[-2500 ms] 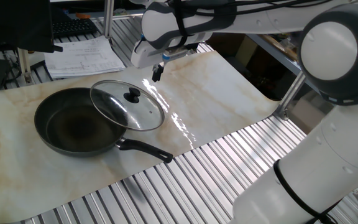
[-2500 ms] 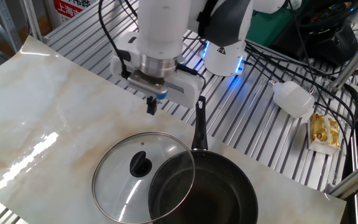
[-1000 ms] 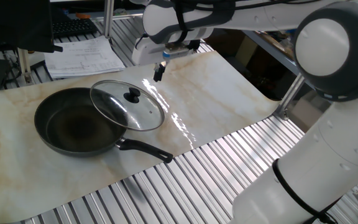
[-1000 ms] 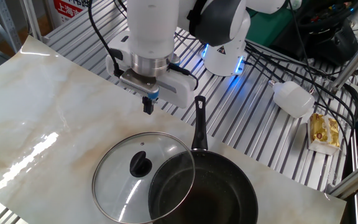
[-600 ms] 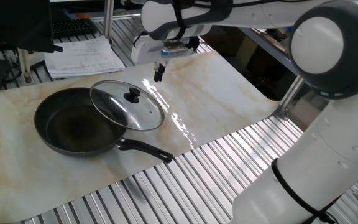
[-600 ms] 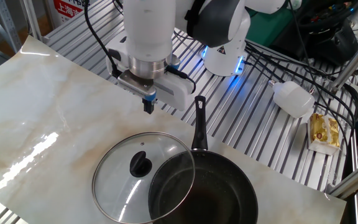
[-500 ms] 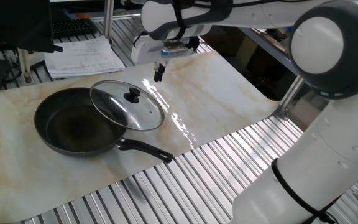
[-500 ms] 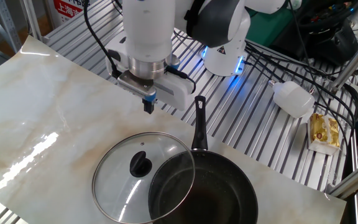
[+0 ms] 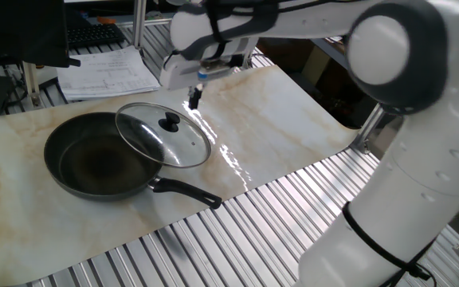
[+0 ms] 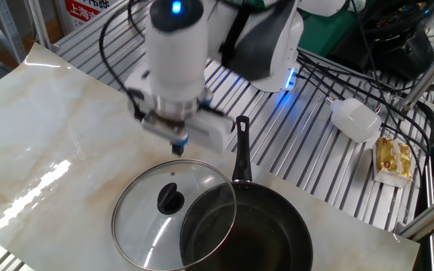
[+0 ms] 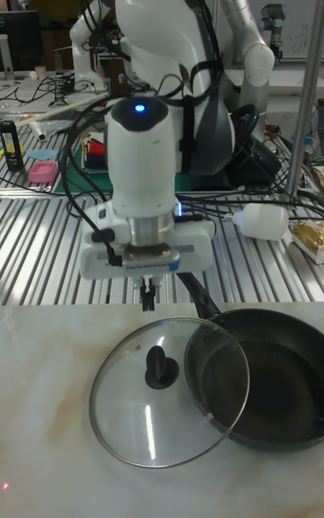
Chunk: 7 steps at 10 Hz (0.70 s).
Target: Cover the pot with the lid
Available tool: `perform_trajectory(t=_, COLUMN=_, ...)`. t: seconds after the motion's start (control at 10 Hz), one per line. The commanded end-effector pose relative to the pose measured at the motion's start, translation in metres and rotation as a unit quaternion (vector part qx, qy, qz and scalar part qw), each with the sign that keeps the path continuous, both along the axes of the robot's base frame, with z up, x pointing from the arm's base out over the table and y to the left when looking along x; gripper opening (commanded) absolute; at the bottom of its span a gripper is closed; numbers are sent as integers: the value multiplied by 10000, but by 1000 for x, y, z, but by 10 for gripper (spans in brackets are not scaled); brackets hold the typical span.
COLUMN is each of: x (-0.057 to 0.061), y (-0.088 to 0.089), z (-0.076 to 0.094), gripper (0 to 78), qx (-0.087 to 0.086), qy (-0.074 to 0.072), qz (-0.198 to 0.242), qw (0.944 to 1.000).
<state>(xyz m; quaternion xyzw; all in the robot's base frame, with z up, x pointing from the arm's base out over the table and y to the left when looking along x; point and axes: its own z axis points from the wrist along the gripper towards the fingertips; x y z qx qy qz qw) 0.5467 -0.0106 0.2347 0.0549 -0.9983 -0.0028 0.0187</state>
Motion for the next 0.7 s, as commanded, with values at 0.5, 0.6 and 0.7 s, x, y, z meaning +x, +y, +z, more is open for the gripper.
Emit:
perform_trajectory(t=0.5, x=75, y=-42, z=-49, gripper=0, qx=95, qy=-291, qz=436, qw=9986)
perform_trajectory(t=0.6, x=75, y=-40, z=-58, gripper=0, qx=148, qy=-312, qz=415, qw=9985)
perform_trajectory(t=0.7, x=76, y=-39, z=-65, gripper=0, qx=167, qy=-311, qz=434, qw=9984)
